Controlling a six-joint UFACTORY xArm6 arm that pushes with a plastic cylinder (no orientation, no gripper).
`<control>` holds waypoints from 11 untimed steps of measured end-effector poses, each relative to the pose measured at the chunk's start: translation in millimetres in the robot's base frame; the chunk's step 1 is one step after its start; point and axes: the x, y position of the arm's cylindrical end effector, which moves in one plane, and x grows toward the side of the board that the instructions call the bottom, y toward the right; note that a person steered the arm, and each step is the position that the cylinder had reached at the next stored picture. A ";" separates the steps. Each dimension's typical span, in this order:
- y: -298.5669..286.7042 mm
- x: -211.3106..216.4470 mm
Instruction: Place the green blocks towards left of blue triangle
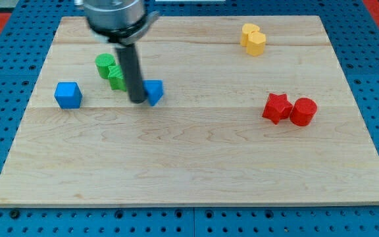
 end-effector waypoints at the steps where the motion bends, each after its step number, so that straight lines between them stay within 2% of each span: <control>1: 32.6 -11.8; 2: 32.8 -27.4; 3: 39.2 -90.1; 4: -9.8 -129.6; 5: -97.9 -134.9; 6: -143.8 -122.0; 7: -133.8 -89.6; 8: -100.6 -76.6; 10: 8.8 -71.0; 11: -44.1 -71.1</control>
